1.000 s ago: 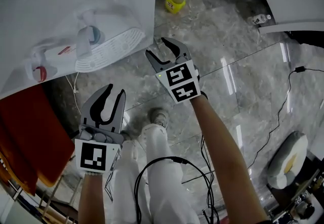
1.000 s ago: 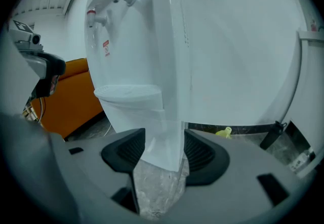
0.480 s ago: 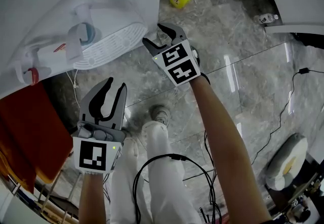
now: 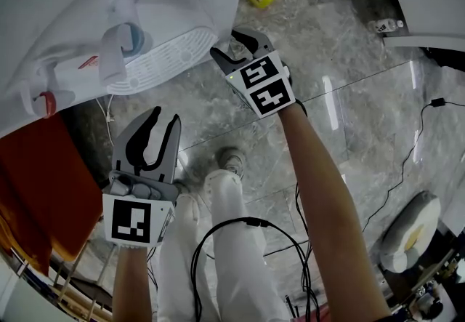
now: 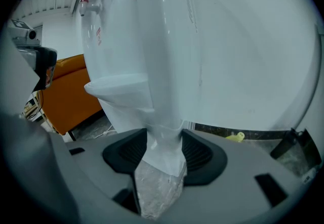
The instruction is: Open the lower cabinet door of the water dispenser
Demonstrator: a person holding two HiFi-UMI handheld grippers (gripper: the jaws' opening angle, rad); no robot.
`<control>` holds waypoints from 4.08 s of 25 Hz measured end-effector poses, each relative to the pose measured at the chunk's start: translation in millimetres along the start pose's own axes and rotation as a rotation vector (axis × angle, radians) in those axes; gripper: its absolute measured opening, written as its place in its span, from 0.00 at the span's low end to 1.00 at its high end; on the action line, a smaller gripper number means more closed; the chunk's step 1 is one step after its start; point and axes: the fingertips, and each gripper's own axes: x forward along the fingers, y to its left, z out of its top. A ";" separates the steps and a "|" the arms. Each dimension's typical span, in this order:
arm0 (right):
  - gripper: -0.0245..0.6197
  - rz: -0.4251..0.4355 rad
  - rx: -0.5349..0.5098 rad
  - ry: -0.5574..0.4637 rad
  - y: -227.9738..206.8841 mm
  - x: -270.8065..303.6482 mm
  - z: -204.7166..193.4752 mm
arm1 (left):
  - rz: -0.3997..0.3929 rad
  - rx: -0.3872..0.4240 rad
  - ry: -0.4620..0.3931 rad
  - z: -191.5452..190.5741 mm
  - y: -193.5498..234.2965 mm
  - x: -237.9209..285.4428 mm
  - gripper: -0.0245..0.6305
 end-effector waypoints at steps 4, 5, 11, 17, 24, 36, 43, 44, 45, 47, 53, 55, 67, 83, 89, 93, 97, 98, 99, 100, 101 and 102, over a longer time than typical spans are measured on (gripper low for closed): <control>0.38 -0.011 0.021 0.000 0.2 -0.5 -0.4 | -0.003 0.002 0.002 -2.5 -0.6 -0.6 0.21; 0.38 -0.014 0.026 0.002 0.4 -0.7 -0.7 | -0.007 0.010 0.004 -3.9 -1.1 -1.1 0.21; 0.38 -0.040 0.057 0.004 1.7 -1.0 -1.4 | -0.015 -0.002 -0.004 -3.4 -5.9 -0.1 0.21; 0.37 -0.048 0.060 0.019 3.5 -6.5 -5.4 | -0.017 -0.022 -0.013 -1.5 -7.7 -1.2 0.21; 0.35 -0.067 0.088 0.010 14.1 -20.3 -19.1 | -0.030 0.013 0.001 -6.5 -8.6 -5.5 0.21; 0.23 -0.109 0.084 0.073 26.1 -39.3 -40.8 | -0.051 0.018 0.008 -7.2 -13.8 -15.4 0.21; 0.22 -0.136 0.116 0.095 36.2 -48.1 -50.3 | -0.052 0.004 0.005 -7.0 -12.6 -24.0 0.21; 0.22 -0.136 0.115 0.098 37.9 -49.7 -51.6 | -0.054 0.006 0.007 -7.9 -12.4 -25.4 0.21; 0.22 -0.136 0.113 0.101 39.5 -51.4 -52.9 | -0.057 0.010 0.010 -9.3 -12.3 -26.9 0.21; 0.21 -0.134 0.110 0.106 42.7 -55.1 -55.6 | -0.060 0.007 0.014 -9.7 -13.2 -28.9 0.21; 0.19 -0.133 0.122 0.125 57.8 -67.2 -67.2 | -0.071 0.021 0.030 -16.0 -10.9 -35.4 0.21; 0.19 -0.131 0.122 0.135 65.5 -70.0 -71.6 | -0.072 0.015 0.031 -17.6 -10.3 -37.3 0.21; 0.16 -0.108 0.141 0.164 105.5 -87.4 -93.8 | -0.071 -0.008 0.051 -28.7 -5.7 -50.8 0.21; 0.14 -0.057 0.175 0.192 169.0 -101.0 -117.2 | -0.060 -0.028 0.068 -43.6 -1.4 -75.3 0.21; 0.13 -0.073 0.170 0.193 182.7 -102.8 -123.6 | -0.059 -0.035 0.067 -46.0 -3.7 -81.7 0.21; 0.13 -0.104 0.199 0.183 182.7 -102.9 -124.4 | -0.029 -0.068 0.072 -51.8 0.0 -85.5 0.21; 0.04 -0.107 0.198 0.220 186.2 -106.1 -131.2 | 0.021 -0.169 0.078 -59.2 7.2 -87.2 0.21; 0.04 -0.105 0.201 0.230 186.4 -108.6 -133.5 | 0.031 -0.193 0.082 -60.4 8.2 -86.8 0.21; 0.04 -0.106 0.206 0.236 185.6 -112.1 -135.1 | 0.039 -0.213 0.087 -61.2 8.4 -86.2 0.21; 0.04 -0.110 0.213 0.235 183.6 -116.5 -135.2 | 0.045 -0.228 0.093 -61.9 7.9 -85.4 0.21; 0.04 -0.116 0.222 0.228 180.8 -121.6 -133.5 | 0.050 -0.241 0.100 -62.5 6.7 -84.5 0.22; 0.04 -0.122 0.230 0.217 177.7 -127.3 -130.3 | 0.055 -0.252 0.106 -63.0 5.1 -83.4 0.22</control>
